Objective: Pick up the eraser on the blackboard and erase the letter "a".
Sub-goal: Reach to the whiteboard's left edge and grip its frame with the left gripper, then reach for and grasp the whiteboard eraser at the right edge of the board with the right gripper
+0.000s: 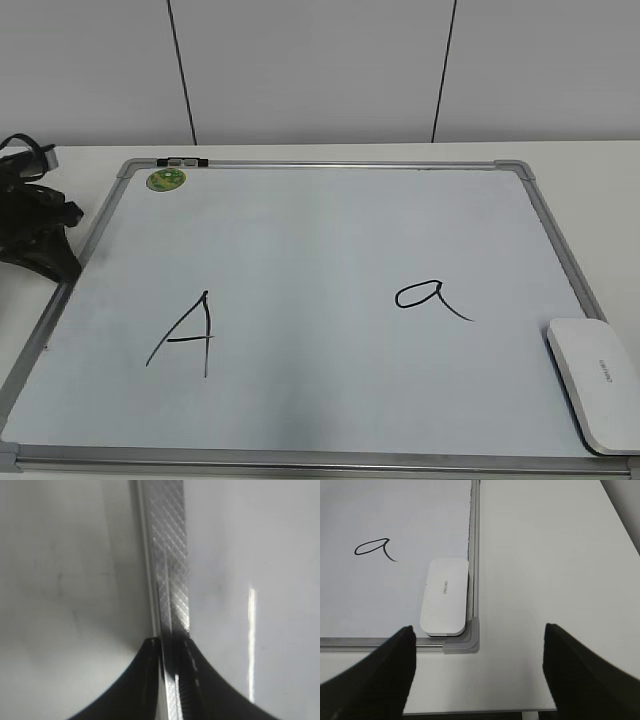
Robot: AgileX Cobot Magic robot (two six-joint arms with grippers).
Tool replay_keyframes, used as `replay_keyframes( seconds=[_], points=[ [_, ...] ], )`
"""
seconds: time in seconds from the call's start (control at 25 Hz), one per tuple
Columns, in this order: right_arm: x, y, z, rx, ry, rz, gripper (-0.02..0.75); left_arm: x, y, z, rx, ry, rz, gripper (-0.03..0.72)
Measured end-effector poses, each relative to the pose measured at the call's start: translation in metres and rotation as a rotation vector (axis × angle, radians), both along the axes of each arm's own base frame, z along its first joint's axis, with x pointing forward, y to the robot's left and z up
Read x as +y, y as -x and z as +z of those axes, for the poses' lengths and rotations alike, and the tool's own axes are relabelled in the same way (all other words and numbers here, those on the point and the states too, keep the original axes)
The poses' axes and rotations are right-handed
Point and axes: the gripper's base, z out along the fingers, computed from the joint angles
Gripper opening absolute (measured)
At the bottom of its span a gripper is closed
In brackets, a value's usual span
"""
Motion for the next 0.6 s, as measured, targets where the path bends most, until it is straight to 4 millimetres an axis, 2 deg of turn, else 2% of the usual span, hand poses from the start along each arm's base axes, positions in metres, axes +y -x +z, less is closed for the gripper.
replay_keyframes(
  seconds=[0.12, 0.36, 0.6],
  points=[
    [0.0, 0.0, 0.0, 0.0, 0.0, 0.0, 0.587, 0.0, 0.0, 0.001, 0.002, 0.007, 0.004, 0.037],
    [0.0, 0.0, 0.001, -0.002, 0.0, 0.0, 0.587, 0.001, 0.0, 0.001, 0.005, 0.009, 0.011, 0.034],
    [0.001, -0.018, 0.023, -0.06, 0.009, 0.013, 0.587, 0.001, 0.0, 0.001, 0.005, 0.009, 0.011, 0.033]
  ],
)
